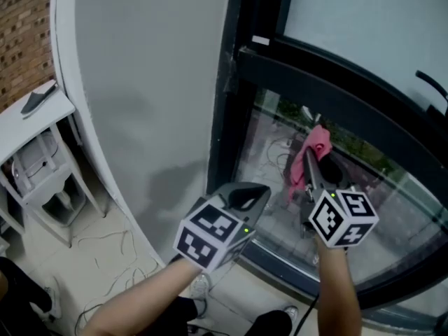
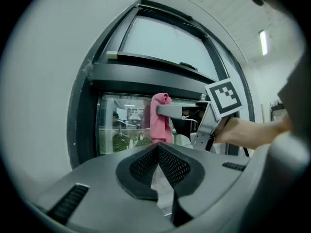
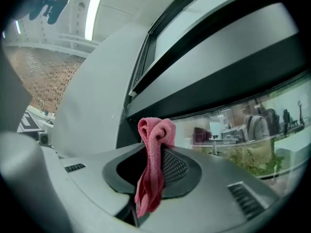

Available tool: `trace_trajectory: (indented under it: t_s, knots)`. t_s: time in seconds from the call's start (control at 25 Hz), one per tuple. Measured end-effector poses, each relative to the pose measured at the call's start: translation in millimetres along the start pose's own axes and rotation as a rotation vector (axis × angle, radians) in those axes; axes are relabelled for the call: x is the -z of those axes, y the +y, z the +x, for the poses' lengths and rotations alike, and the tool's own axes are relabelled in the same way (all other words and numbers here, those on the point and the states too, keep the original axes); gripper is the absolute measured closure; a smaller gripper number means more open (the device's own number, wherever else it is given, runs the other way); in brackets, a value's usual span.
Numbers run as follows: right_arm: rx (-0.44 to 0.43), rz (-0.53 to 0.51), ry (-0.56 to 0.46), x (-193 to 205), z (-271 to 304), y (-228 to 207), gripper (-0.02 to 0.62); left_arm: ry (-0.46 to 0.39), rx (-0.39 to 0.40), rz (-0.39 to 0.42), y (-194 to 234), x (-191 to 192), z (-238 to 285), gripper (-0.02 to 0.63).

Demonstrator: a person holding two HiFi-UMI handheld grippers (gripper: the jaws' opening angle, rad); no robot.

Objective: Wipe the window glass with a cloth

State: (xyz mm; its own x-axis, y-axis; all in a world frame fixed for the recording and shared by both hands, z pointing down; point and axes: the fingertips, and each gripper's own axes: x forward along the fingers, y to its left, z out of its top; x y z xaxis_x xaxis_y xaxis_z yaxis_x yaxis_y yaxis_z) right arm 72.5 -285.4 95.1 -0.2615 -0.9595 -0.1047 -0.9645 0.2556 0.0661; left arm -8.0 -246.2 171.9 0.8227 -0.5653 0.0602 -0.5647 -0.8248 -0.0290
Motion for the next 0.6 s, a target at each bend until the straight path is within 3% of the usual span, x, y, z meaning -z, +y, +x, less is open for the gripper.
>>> trace_trajectory:
  t_s: [0.6]
  knots:
    - [0.209,-0.023,-0.011,12.5,-153.9,-117.1,0.526,0.004,0.230,0.013,-144.3,6.2,75.5,0.600]
